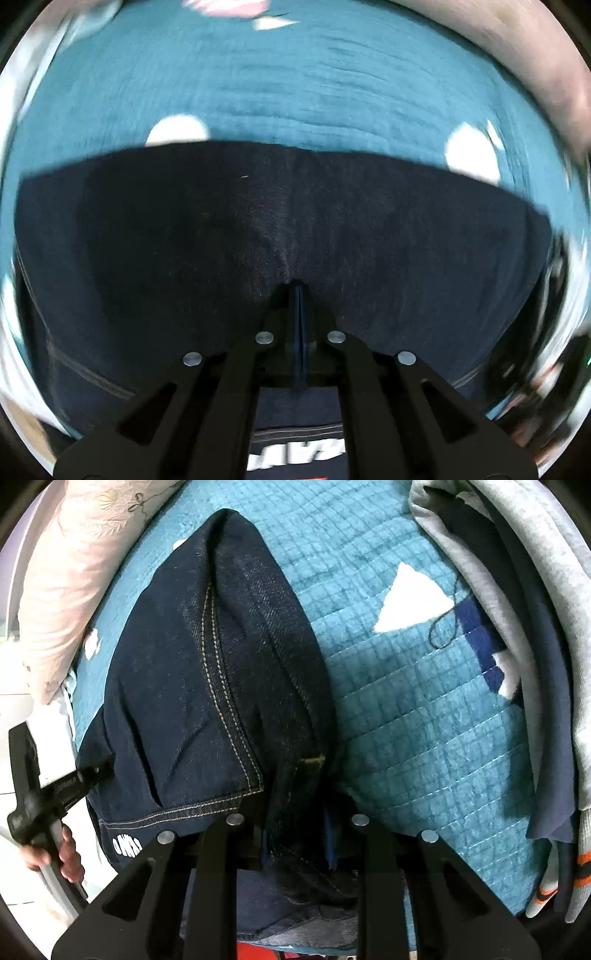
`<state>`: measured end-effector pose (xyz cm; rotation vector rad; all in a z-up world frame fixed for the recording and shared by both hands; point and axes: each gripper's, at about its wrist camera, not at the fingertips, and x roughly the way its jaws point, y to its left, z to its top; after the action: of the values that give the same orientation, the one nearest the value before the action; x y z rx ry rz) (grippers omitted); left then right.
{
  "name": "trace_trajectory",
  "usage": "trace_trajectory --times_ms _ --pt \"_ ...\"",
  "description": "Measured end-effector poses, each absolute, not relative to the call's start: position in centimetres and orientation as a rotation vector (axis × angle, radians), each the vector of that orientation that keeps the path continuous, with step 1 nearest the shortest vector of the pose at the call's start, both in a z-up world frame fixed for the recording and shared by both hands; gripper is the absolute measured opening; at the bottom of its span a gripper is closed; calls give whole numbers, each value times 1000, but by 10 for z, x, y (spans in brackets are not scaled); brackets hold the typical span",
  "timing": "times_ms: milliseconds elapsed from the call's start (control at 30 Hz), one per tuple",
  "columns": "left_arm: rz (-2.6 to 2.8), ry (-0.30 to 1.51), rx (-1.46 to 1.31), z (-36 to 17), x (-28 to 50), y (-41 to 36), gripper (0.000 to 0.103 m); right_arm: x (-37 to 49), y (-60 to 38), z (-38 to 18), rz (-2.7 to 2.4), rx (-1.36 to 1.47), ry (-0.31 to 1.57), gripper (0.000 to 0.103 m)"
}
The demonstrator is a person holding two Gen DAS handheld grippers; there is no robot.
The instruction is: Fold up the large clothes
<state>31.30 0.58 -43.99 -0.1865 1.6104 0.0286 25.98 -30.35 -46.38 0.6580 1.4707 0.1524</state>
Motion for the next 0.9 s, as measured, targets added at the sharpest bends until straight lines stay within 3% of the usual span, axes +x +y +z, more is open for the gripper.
trace_trajectory --times_ms 200,367,500,600,700,800,900 --pt "-11 1646 -121 -415 246 -7 2 258 -300 -461 133 635 1442 20" --pt "39 1482 -273 -428 211 8 2 259 -299 -463 129 654 1441 21" --pt "19 1576 -115 -405 194 -13 2 256 -300 -460 137 650 1439 21" --pt "-15 1631 -39 -420 156 -22 2 255 -302 -461 134 651 1435 21" --pt "-15 1486 8 -421 132 -27 2 253 -303 -462 134 664 1430 21" --pt "-3 1599 -13 -410 120 -35 2 252 -305 -461 142 657 1436 21" --pt "-66 1533 91 -419 105 -41 2 252 -306 -461 134 668 1441 21"
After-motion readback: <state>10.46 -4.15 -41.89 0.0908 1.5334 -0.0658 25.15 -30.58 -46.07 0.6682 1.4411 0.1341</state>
